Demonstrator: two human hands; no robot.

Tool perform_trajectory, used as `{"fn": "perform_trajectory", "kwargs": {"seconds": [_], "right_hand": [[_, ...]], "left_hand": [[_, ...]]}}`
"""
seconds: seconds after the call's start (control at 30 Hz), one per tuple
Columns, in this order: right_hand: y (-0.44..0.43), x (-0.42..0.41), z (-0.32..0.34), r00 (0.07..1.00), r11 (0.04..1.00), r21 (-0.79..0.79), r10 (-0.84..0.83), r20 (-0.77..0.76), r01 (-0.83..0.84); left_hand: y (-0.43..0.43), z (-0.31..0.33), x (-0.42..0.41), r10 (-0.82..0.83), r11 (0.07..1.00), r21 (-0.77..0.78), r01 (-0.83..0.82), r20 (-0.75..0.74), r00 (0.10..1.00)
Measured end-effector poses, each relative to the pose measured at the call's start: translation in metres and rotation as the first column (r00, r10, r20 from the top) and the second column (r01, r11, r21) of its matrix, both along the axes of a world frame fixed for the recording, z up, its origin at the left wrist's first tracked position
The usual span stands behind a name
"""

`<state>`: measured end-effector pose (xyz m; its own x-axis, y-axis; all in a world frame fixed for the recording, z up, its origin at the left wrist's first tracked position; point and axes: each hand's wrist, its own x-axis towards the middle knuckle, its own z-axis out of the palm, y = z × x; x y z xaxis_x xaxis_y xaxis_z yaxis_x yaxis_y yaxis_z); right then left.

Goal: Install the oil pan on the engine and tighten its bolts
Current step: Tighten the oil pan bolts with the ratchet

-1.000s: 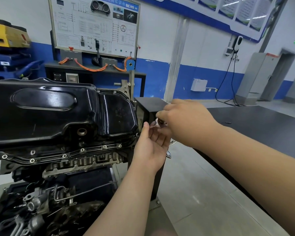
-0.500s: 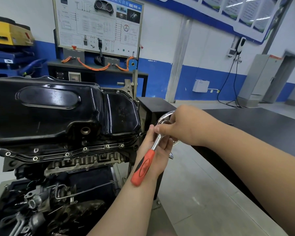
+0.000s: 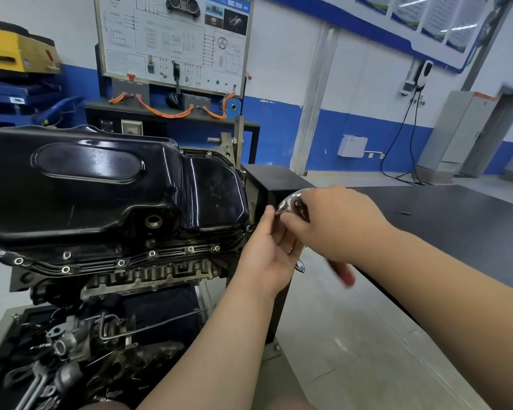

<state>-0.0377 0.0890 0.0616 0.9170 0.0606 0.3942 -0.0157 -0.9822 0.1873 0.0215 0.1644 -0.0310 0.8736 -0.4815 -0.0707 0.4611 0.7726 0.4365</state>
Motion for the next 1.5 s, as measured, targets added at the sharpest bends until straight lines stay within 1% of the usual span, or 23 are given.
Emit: {"fn": "perform_trajectory", "kwargs": {"seconds": [0.1,0.17,0.27,0.37,0.43,0.5,0.57,0.63,0.7,0.77,0.83,0.9,0.93,0.97,1.0,1.07,1.13,1.17,1.2,1.27,1.37,1.47,1.5], "right_hand": [[0.003,0.004,-0.006,0.994,0.992,0.086,-0.088,-0.067,0.094],[0.004,0.004,-0.005,0.993,0.994,0.043,-0.095,-0.068,0.098],[0.0,0.0,0.003,0.999,0.986,-0.165,-0.009,-0.049,0.001],[-0.004,-0.003,0.009,0.991,0.896,-0.424,0.13,-0.038,-0.134],[-0.002,-0.003,0.008,0.989,0.886,-0.442,0.149,-0.019,-0.142],[0.0,-0.003,0.005,0.992,0.926,-0.362,0.127,0.024,-0.11],[0.001,-0.003,0.0,0.999,0.987,-0.16,-0.003,-0.04,-0.004],[0.004,-0.003,-0.005,0.989,0.992,0.088,-0.074,-0.132,0.086],[0.006,-0.004,-0.008,0.985,0.981,0.161,-0.085,-0.149,0.109],[0.003,-0.006,-0.008,0.987,0.993,0.08,-0.081,-0.136,0.092],[-0.001,-0.008,-0.004,0.996,0.995,-0.104,-0.01,-0.085,0.001],[-0.008,-0.01,0.0,0.993,0.926,-0.359,0.111,-0.034,-0.116],[-0.01,-0.009,-0.001,0.988,0.888,-0.437,0.153,-0.016,-0.145],[-0.009,-0.008,-0.002,0.987,0.879,-0.453,0.156,-0.027,-0.151],[-0.008,-0.008,-0.002,0.991,0.887,-0.444,0.134,-0.017,-0.128],[-0.006,-0.007,-0.003,0.995,0.943,-0.32,0.098,0.002,-0.092],[-0.002,-0.007,-0.007,0.994,0.997,-0.071,-0.037,-0.106,0.029],[0.001,-0.007,-0.009,0.984,0.993,0.072,-0.08,-0.157,0.093],[0.002,-0.005,-0.014,0.983,0.982,0.142,-0.1,-0.154,0.122],[0.004,-0.007,-0.017,0.986,0.989,0.086,-0.105,-0.133,0.117],[-0.001,-0.01,-0.011,0.992,0.998,-0.064,-0.033,-0.12,0.025],[-0.008,-0.01,-0.003,0.985,0.921,-0.35,0.162,-0.063,-0.174],[-0.009,-0.009,-0.004,0.977,0.891,-0.403,0.204,-0.055,-0.209]], "left_hand": [[0.0,-0.003,-0.001,-0.058,0.998,-0.002,0.058,0.034,0.998],[0.003,-0.006,-0.001,-0.073,0.997,-0.013,0.074,0.064,0.995],[0.004,-0.008,-0.003,-0.058,0.998,-0.014,0.059,0.041,0.997],[-0.001,-0.006,-0.005,-0.039,0.999,0.033,0.039,0.004,0.999],[-0.001,-0.006,-0.005,-0.032,0.999,0.011,0.032,0.01,0.999],[0.002,-0.006,-0.004,-0.035,0.999,-0.011,0.035,0.024,0.999],[0.002,-0.007,-0.005,-0.035,0.999,0.006,0.034,0.035,0.999],[0.001,-0.005,-0.006,-0.037,0.999,0.039,0.035,0.039,0.999],[-0.001,-0.004,-0.008,-0.033,0.998,0.053,0.033,0.006,0.999],[-0.002,-0.004,-0.01,-0.026,0.999,0.046,0.028,-0.04,0.999],[-0.003,-0.004,-0.012,-0.021,0.997,0.066,0.025,-0.058,0.998],[-0.005,-0.003,-0.012,-0.022,0.996,0.083,0.027,-0.053,0.998],[-0.005,-0.002,-0.012,-0.026,0.996,0.081,0.03,-0.046,0.999],[-0.004,-0.001,-0.012,-0.031,0.997,0.075,0.034,-0.037,0.999],[-0.003,0.0,-0.012,-0.033,0.997,0.067,0.035,-0.03,0.999],[0.0,-0.001,-0.012,-0.03,0.998,0.053,0.031,-0.016,0.999],[0.001,-0.002,-0.011,-0.032,0.997,0.071,0.033,-0.009,0.999],[0.001,-0.002,-0.011,-0.037,0.996,0.079,0.038,-0.013,0.999],[0.001,-0.001,-0.012,-0.04,0.996,0.076,0.042,-0.024,0.999],[0.002,0.0,-0.014,-0.029,0.997,0.07,0.033,-0.055,0.998],[0.001,0.0,-0.016,-0.012,0.993,0.116,0.019,-0.06,0.998],[-0.001,0.002,-0.018,-0.018,0.99,0.136,0.023,-0.035,0.999],[-0.001,0.003,-0.017,-0.023,0.991,0.13,0.027,-0.031,0.999]]}}
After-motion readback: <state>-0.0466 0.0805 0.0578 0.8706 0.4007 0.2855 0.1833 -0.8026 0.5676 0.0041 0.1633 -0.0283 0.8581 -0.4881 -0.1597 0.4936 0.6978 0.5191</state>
